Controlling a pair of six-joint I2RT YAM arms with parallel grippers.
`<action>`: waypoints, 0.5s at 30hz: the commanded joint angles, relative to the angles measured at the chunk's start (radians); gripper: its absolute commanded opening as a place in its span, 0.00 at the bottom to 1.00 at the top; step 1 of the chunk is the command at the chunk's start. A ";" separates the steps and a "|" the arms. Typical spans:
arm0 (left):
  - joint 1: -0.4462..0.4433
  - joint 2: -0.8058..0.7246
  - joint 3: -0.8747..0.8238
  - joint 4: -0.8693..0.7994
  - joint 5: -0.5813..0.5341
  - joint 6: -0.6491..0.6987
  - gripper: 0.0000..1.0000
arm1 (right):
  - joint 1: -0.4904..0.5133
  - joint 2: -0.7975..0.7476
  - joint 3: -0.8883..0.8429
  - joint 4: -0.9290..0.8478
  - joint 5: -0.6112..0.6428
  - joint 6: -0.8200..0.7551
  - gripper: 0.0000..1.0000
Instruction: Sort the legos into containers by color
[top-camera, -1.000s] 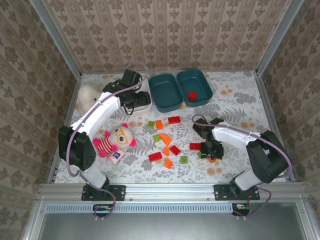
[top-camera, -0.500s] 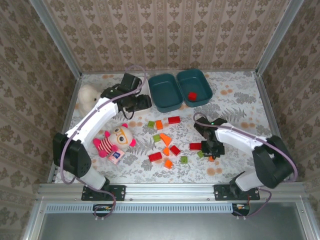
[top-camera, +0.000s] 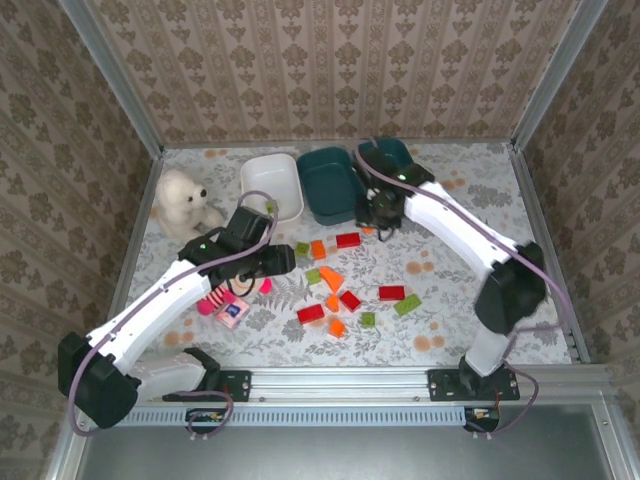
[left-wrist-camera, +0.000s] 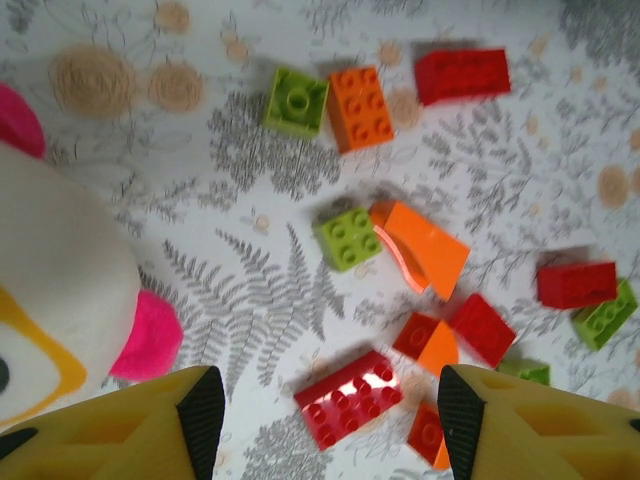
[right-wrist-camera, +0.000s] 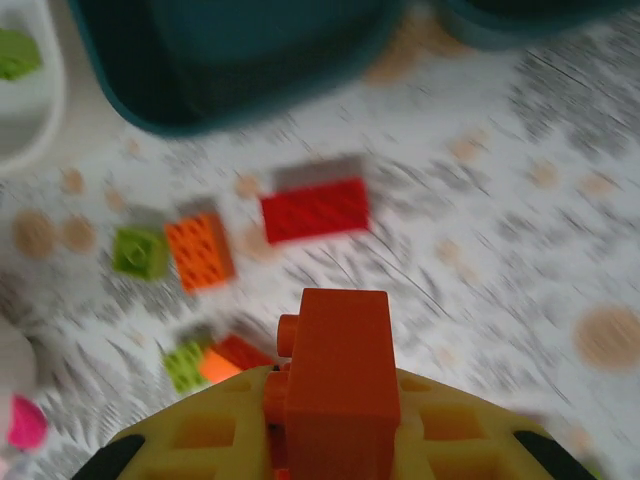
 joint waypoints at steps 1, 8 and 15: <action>-0.015 -0.043 -0.051 0.028 0.028 0.047 0.61 | -0.005 0.187 0.173 0.030 -0.035 -0.042 0.18; -0.029 -0.117 -0.122 0.035 0.045 0.081 0.61 | -0.046 0.537 0.568 0.028 -0.030 -0.084 0.18; -0.036 -0.169 -0.136 0.018 0.058 0.083 0.60 | -0.071 0.704 0.712 0.062 -0.065 -0.090 0.20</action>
